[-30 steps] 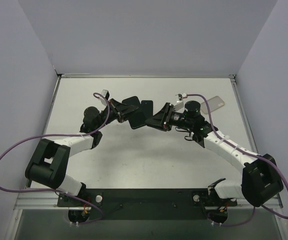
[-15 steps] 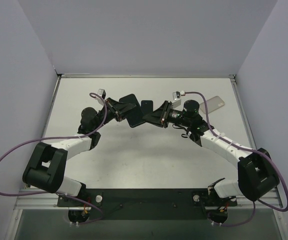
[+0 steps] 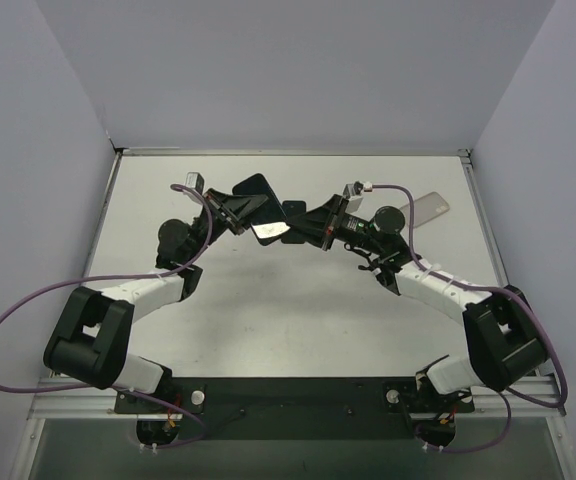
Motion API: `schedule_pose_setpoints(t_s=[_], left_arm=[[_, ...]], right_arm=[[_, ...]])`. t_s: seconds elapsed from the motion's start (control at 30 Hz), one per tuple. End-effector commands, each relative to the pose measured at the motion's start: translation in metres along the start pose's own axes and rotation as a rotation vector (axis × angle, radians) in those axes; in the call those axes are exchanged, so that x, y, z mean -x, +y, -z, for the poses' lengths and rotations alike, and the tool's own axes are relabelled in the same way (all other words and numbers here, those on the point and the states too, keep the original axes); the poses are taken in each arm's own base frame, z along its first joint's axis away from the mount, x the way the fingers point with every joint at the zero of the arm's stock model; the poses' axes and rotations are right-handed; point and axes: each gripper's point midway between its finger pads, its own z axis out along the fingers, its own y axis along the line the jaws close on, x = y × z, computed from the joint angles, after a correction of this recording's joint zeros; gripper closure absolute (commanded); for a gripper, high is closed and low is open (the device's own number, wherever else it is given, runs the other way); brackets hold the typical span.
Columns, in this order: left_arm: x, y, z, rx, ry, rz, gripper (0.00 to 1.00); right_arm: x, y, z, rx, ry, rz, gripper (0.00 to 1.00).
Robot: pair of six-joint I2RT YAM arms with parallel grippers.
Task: Take the phone out of the phone case
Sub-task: Remove the phone case from the phone.
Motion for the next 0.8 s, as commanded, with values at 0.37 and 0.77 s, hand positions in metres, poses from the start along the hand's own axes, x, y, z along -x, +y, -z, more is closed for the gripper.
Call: schedule_pose_setpoints(t_s=[0.37,0.77], left_arm=[[-0.016,-0.147,0.007,-0.451,-0.013,-0.191,1.0],[-0.013,-0.188,0.018,-0.597,-0.056,-0.149,1.0]], right_arm=[[0.023,0.065,-0.005,0.39,-0.014,-0.343,1.0],[0.031,0.083,-0.018,0.45,-0.03,-0.409,1.0]])
